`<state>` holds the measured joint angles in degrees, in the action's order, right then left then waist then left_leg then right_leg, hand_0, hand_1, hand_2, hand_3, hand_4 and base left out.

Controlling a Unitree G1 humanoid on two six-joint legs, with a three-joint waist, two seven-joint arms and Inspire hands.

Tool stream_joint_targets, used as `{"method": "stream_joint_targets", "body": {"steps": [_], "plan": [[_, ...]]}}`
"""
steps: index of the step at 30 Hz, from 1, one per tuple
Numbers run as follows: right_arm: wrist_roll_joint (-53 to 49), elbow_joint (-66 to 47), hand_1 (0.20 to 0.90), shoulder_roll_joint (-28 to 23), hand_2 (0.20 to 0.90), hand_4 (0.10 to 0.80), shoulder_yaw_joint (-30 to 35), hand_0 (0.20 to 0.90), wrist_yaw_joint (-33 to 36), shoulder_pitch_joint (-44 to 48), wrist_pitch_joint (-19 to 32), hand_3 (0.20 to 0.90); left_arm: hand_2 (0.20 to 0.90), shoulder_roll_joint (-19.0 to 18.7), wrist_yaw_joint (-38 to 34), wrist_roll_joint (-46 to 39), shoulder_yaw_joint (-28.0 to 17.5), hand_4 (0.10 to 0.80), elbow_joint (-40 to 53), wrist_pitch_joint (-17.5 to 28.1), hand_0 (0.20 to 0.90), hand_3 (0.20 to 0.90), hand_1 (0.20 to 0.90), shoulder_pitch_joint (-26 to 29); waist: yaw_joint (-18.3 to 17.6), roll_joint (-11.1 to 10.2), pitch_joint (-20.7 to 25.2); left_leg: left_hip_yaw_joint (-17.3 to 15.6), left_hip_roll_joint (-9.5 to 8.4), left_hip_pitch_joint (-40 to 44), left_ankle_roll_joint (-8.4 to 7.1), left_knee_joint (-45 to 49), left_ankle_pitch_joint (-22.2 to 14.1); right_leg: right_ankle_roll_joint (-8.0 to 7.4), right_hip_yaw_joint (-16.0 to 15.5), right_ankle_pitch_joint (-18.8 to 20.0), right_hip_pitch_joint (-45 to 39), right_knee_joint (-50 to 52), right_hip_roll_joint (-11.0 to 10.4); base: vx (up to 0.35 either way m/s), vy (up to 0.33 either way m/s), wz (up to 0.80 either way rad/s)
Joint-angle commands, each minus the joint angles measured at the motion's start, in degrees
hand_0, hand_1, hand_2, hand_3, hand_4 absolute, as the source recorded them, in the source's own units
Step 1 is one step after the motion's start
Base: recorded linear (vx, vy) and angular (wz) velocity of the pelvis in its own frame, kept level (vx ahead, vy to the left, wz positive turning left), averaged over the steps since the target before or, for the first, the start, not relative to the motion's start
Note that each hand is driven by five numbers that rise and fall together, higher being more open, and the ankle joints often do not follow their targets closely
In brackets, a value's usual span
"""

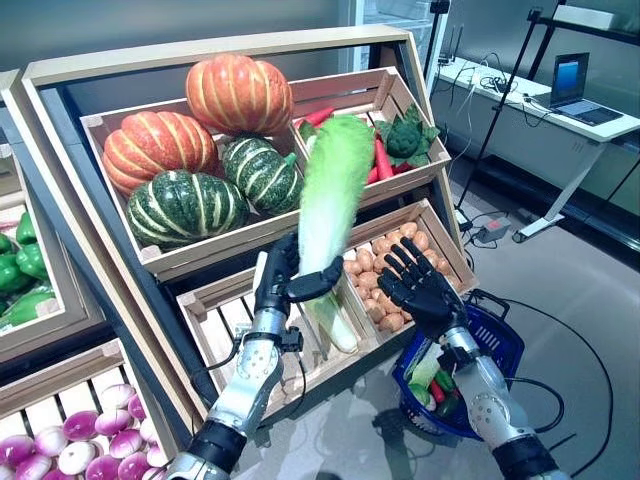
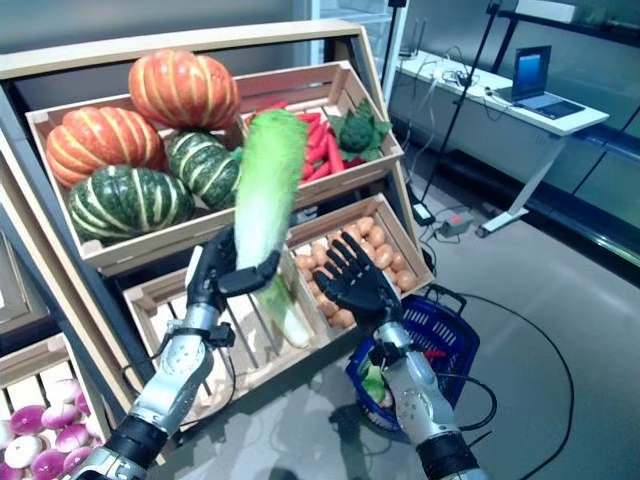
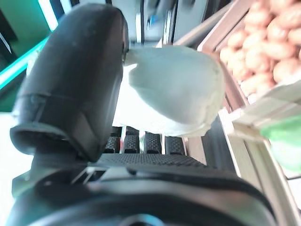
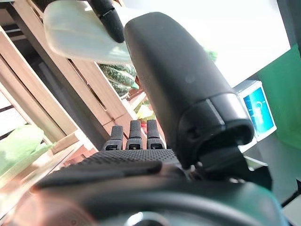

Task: Put vegetables into the basket

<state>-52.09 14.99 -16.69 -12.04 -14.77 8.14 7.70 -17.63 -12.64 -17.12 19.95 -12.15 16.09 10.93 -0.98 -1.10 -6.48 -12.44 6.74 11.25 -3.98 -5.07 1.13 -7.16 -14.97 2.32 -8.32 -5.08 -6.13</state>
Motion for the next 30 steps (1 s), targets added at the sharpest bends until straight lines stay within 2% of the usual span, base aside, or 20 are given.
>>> {"method": "stream_joint_targets", "body": {"steps": [1,10,23,30], "plan": [[-1.93,-6.32,0.9,-0.36,0.9,0.8,1.34,0.9,-0.86,8.33,1.98,0.9,0.3,-2.66,2.3,5.22,1.57,0.4,6.43,6.83,0.3,0.3,0.3,6.17,0.38,-1.17,3.32,-0.28,-1.94,-1.28,2.21,0.07,-4.64,0.92,-0.84,-1.32,-1.01,0.08,-0.27,-0.014,-0.035,0.04],[-6.83,-8.2,0.9,-0.1,0.9,0.8,0.73,0.9,-1.19,12.28,0.75,0.9,0.3,-4.89,5.42,9.08,4.97,0.4,7.5,7.53,0.3,0.3,0.3,6.68,0.91,-1.01,3.75,-0.31,-1.5,-0.88,1.92,0.07,-4.74,1.03,-0.96,-1.68,-1.42,0.08,0.0,-0.016,-0.032,0.05],[-15.37,-10.93,0.9,2.1,0.9,0.8,4.44,0.9,-2.8,19.23,-1.61,0.9,0.3,-5.96,7.74,13.19,9.32,0.4,7.18,8.3,0.3,0.3,0.3,7.59,1.46,-0.67,4.36,0.23,-1.24,-0.56,1.71,0.07,-5.15,1.03,-1.06,-2.17,-1.94,0.08,0.02,-0.008,-0.002,0.04],[-15.0,-10.14,0.9,1.04,0.9,0.8,5.66,0.9,-1.17,22.43,-2.88,0.9,0.3,-7.05,8.88,15.37,10.92,0.4,7.67,10.12,0.3,0.3,0.3,7.92,1.89,-0.66,4.66,0.79,-1.15,-0.65,1.57,0.07,-5.27,1.0,-1.16,-2.4,-2.04,0.08,-0.03,0.003,0.003,0.08]]}}
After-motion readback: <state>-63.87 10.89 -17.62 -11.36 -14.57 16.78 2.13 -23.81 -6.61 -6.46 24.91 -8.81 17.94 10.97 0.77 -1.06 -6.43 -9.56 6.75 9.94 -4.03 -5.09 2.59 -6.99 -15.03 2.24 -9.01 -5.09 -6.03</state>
